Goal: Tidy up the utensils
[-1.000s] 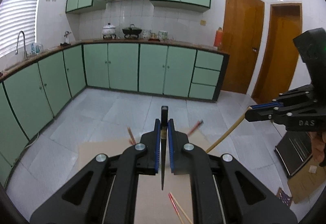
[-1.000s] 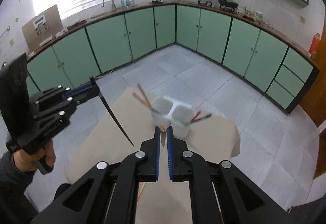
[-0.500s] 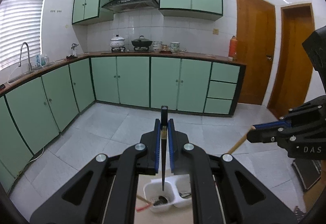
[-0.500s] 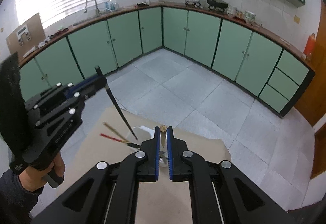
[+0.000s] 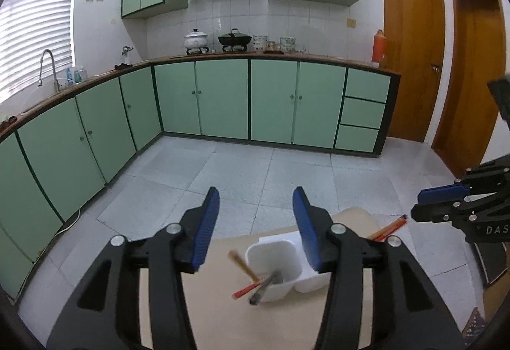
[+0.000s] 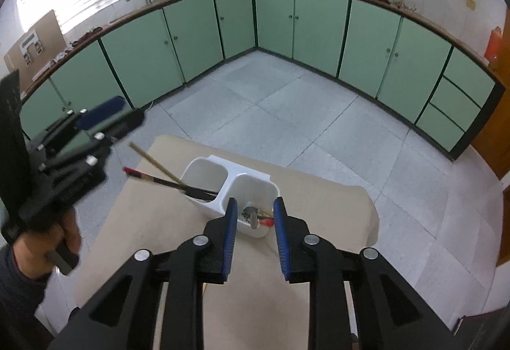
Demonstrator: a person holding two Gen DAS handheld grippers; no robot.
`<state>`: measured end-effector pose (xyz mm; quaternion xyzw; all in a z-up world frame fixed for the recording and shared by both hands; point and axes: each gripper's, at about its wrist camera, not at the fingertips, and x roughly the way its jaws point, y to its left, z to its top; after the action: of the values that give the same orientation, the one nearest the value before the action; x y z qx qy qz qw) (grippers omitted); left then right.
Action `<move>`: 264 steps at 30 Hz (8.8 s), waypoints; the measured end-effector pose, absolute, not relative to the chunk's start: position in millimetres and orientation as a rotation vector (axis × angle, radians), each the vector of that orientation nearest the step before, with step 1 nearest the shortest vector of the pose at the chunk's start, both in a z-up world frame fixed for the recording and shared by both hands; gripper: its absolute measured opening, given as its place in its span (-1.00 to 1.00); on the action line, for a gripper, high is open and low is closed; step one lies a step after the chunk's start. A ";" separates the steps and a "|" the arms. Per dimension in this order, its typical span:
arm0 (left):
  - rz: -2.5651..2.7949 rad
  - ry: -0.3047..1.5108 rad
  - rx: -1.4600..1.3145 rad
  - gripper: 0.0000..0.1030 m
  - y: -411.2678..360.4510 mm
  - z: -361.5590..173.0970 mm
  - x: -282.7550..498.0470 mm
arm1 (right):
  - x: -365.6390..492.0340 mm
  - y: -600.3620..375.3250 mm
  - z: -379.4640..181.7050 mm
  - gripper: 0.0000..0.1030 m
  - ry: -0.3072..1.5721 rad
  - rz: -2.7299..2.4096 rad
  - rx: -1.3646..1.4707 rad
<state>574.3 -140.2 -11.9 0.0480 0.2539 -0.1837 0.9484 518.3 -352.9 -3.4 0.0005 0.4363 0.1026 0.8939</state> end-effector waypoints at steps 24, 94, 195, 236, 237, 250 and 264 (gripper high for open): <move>-0.240 0.631 0.003 0.80 -18.1 -203.9 247.6 | 193.7 -256.9 -263.9 -0.13 0.768 0.081 0.197; -0.352 0.560 -0.101 -0.91 -72.4 -184.1 247.1 | 183.7 -299.6 -191.6 -0.88 0.604 0.125 0.137; -0.170 0.531 0.020 0.90 15.2 -10.7 294.3 | 204.2 -329.8 -21.0 0.88 0.507 0.030 0.158; -0.076 0.625 0.006 0.90 23.6 -36.0 86.0 | 31.0 -267.6 -30.2 0.88 0.515 -0.137 0.126; -0.064 0.622 0.015 0.90 23.4 -36.1 87.0 | 32.7 -266.7 -30.3 0.88 0.515 -0.136 0.123; -0.019 0.577 0.017 0.90 23.5 -26.0 77.9 | 27.6 -260.2 -30.1 0.88 0.493 -0.121 0.096; 0.003 0.567 0.001 0.90 23.7 -15.2 64.2 | 21.3 -260.2 -25.4 0.88 0.469 -0.124 0.104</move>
<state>64.2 23.7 -15.2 0.0006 0.2795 0.0015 0.9601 21.3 -260.2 -25.4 0.0515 0.2321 -0.0616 0.9694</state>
